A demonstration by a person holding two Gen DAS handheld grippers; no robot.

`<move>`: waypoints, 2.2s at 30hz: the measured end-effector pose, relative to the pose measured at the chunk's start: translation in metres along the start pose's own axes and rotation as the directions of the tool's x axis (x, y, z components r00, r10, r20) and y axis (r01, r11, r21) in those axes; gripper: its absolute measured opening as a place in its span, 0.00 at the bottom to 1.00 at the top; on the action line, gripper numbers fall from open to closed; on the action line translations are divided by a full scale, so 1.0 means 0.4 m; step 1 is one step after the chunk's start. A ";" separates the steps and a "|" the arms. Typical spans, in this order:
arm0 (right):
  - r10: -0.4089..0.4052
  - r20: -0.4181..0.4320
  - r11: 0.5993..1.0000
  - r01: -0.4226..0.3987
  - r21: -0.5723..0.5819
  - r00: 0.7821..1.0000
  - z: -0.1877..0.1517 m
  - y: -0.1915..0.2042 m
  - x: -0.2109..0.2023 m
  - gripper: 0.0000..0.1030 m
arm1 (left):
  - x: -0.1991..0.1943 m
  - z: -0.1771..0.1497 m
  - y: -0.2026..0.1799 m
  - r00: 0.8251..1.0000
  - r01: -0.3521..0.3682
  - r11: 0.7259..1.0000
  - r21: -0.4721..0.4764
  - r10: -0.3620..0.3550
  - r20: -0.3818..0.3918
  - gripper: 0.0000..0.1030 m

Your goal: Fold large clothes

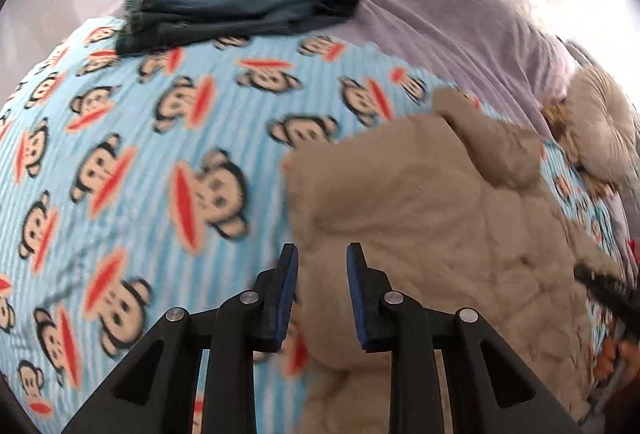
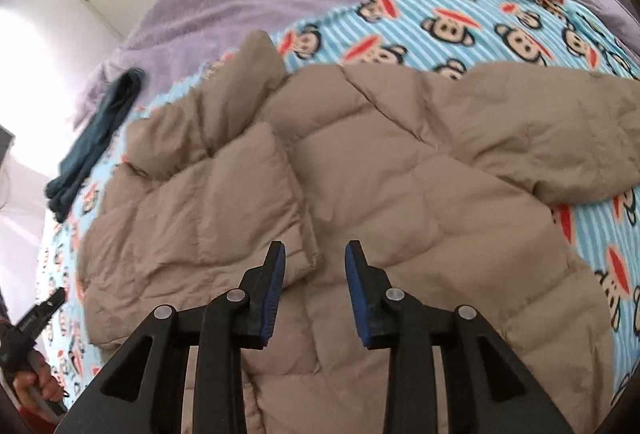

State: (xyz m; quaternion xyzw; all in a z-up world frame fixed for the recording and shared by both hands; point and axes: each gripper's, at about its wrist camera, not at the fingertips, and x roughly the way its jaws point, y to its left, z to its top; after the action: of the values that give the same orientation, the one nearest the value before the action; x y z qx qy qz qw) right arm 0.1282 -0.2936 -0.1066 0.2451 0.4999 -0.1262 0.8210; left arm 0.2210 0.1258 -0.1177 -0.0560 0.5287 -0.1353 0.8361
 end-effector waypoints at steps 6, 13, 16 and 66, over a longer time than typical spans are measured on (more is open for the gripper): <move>0.016 -0.074 0.997 -0.022 -0.077 0.997 -0.010 0.043 0.100 0.31 | 0.125 -0.085 -0.039 0.990 -0.122 0.992 0.043 0.124 -0.067 0.26; -0.001 -0.148 1.000 0.000 -0.002 0.989 -0.040 -0.015 0.140 0.28 | 0.125 -0.075 -0.044 0.984 -0.151 0.988 0.035 0.153 -0.091 0.27; 0.018 -0.168 0.999 -0.012 0.038 0.986 -0.041 -0.050 0.100 0.31 | 0.087 -0.075 -0.067 0.981 -0.169 0.985 0.028 0.171 -0.094 0.27; 0.220 0.189 0.589 -0.284 0.757 0.957 0.059 -1.046 -0.081 1.00 | 0.131 -0.216 -0.856 0.977 -0.049 0.969 0.244 0.097 -0.191 1.00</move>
State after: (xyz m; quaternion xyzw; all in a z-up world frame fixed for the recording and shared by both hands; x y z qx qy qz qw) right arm -0.0581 -0.6621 -0.1844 0.6379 0.3252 -0.2208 0.6622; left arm 0.1073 -0.2124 -0.1199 0.0782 0.5925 -0.1716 0.7832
